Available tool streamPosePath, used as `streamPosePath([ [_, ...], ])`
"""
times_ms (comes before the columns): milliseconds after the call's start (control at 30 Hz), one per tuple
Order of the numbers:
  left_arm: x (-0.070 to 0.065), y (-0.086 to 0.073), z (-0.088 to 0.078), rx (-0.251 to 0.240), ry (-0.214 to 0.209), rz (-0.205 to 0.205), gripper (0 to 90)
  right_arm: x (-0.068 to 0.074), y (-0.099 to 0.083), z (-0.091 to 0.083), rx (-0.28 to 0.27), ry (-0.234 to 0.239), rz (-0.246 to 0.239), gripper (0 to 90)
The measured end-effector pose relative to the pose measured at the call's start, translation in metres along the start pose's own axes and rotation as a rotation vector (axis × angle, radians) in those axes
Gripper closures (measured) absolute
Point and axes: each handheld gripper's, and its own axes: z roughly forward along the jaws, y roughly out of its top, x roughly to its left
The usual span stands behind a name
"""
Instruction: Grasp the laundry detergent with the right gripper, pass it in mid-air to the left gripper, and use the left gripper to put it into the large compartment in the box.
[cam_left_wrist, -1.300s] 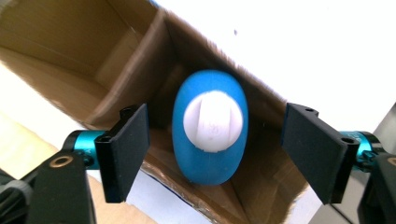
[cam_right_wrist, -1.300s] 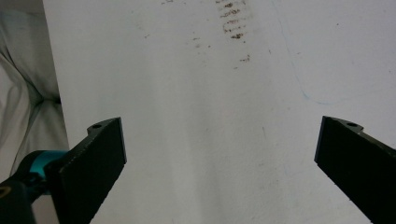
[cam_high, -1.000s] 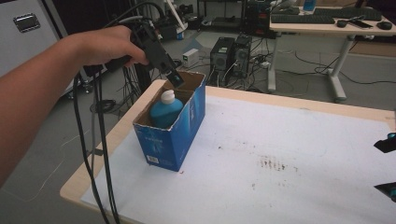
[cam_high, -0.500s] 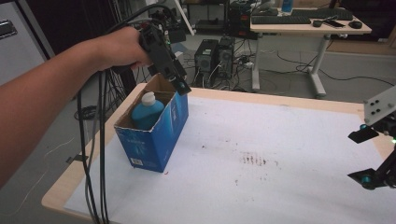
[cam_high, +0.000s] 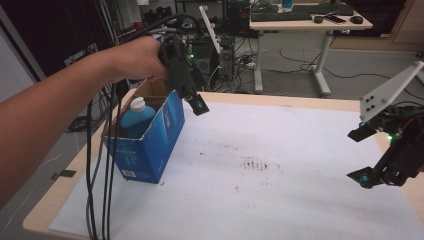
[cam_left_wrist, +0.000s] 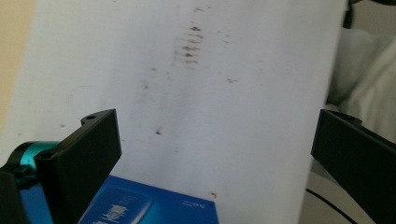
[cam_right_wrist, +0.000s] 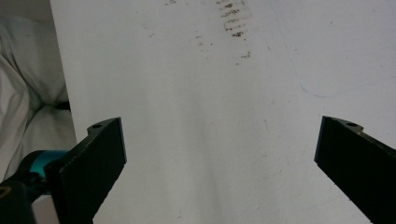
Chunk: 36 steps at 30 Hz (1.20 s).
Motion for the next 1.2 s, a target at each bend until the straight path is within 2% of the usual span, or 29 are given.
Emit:
streamPosePath([
  [67, -0.001, 0.004, 0.005, 0.011, -0.007, 0.017, 1.6, 0.0, 0.0, 0.0, -0.001, 0.0, -0.001, 1.4],
  [267, -0.006, 0.02, 0.018, -0.016, -0.017, 0.049, 1.7, -0.001, 0.001, 0.002, -0.005, 0.004, -0.004, 1.4],
  [300, -0.007, 0.022, 0.02, -0.019, -0.023, 0.046, 1.6, -0.001, 0.001, 0.002, -0.004, 0.006, -0.003, 1.4],
  [367, -0.009, 0.028, 0.027, -0.013, -0.055, 0.067, 1.6, -0.002, 0.001, 0.003, 0.001, 0.01, -0.005, 1.4],
  [433, -0.012, 0.033, 0.034, 0.003, -0.06, 0.077, 1.7, -0.002, 0.001, 0.005, 0.002, 0.012, -0.007, 1.4],
  [667, -0.015, 0.042, 0.052, 0.037, -0.041, 0.071, 1.6, -0.003, 0.003, 0.007, 0.008, 0.015, -0.01, 1.4],
  [800, -0.017, 0.046, 0.06, 0.05, -0.05, 0.066, 1.7, -0.003, 0.003, 0.01, 0.01, 0.019, -0.005, 1.4],
  [967, -0.019, 0.048, 0.074, 0.052, -0.068, 0.072, 1.7, -0.003, 0.004, 0.012, 0.017, 0.023, -0.006, 1.4],
  [1200, -0.02, 0.046, 0.09, 0.046, -0.069, 0.072, 1.6, -0.002, 0.006, 0.016, 0.022, 0.026, -0.006, 1.4],
])
